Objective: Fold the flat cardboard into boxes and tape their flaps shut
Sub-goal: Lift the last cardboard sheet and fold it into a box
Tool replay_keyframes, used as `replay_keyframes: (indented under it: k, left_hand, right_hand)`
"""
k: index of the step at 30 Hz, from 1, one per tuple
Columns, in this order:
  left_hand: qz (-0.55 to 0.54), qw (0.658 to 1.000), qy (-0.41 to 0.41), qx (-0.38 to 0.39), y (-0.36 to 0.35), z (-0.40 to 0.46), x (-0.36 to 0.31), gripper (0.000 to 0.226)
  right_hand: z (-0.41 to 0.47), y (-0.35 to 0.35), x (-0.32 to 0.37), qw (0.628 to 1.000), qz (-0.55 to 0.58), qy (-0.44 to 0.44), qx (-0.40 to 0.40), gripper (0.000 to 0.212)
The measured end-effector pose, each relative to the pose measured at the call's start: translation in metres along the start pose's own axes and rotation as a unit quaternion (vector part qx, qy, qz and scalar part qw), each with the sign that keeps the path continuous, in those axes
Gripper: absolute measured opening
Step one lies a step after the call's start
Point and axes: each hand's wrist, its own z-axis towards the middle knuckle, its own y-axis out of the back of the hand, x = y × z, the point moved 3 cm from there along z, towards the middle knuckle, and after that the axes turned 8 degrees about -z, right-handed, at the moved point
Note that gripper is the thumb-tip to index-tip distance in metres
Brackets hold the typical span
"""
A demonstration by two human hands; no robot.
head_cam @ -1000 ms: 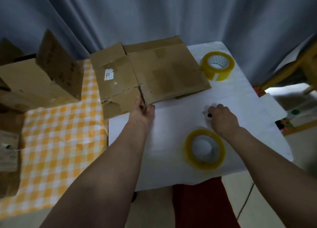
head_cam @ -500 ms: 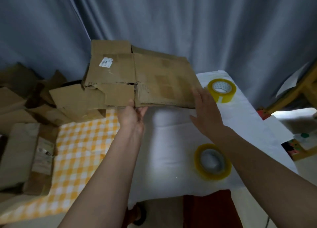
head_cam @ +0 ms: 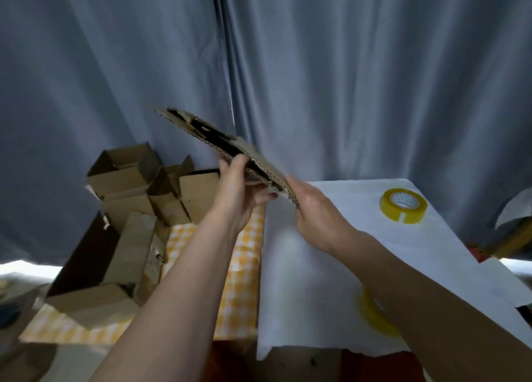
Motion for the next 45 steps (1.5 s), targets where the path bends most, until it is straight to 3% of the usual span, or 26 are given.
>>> replay_keyframes:
  k: [5, 10, 12, 16, 20, 23, 27, 30, 36, 40, 42, 45]
  left_hand:
    - [0.066, 0.998, 0.011, -0.010, 0.021, -0.020, -0.004, 0.047]
    - [0.085, 0.995, 0.052, 0.001, 0.033, -0.031, -0.030, 0.042]
    - [0.115, 0.992, 0.058, 0.002, 0.035, -0.033, -0.036, 0.038]
    - [0.217, 0.975, 0.000, -0.041, 0.046, -0.025, -0.043, 0.036]
    - [0.259, 0.962, -0.040, -0.070, 0.067, -0.019, -0.058, 0.036]
    - [0.288, 0.956, -0.032, -0.033, 0.071, -0.021, -0.071, 0.038]
    - [0.331, 0.940, 0.045, 0.064, 0.077, -0.034, -0.082, 0.037]
    - [0.374, 0.919, 0.084, 0.092, 0.089, -0.042, -0.075, 0.037]
    - [0.403, 0.906, 0.116, 0.064, 0.113, -0.046, -0.037, 0.045]
    - [0.367, 0.923, 0.089, 0.068, 0.110, -0.039, -0.041, 0.064]
    - [0.373, 0.922, 0.082, 0.061, 0.108, -0.033, -0.043, 0.070]
    - [0.442, 0.892, 0.082, 0.043, 0.111, -0.035, -0.030, 0.080]
  right_hand:
    - [-0.018, -0.001, 0.027, 0.985, 0.122, -0.036, 0.118, 0.035]
    - [-0.031, 0.011, 0.036, 0.957, 0.246, -0.072, 0.136, 0.062]
    - [-0.029, 0.016, 0.032, 0.962, 0.223, -0.114, 0.109, 0.060]
    - [-0.034, 0.032, 0.023, 0.974, 0.134, -0.172, 0.064, 0.030]
    - [-0.047, 0.045, 0.011, 0.970, 0.107, -0.198, 0.088, 0.039]
    - [-0.037, 0.071, 0.001, 0.973, 0.044, -0.226, 0.023, 0.043]
    - [-0.023, 0.102, 0.000, 0.973, -0.015, -0.230, -0.004, 0.008]
    - [-0.019, 0.108, 0.001, 0.972, -0.031, -0.232, 0.004, 0.011]
    - [-0.026, 0.072, -0.004, 0.965, -0.006, -0.254, 0.068, 0.007]
    - [-0.028, 0.072, -0.011, 0.968, 0.011, -0.247, 0.037, 0.059]
    - [-0.028, 0.073, -0.010, 0.970, -0.003, -0.238, 0.042, 0.057]
    - [-0.037, 0.066, -0.014, 0.962, -0.019, -0.262, 0.069, 0.048]
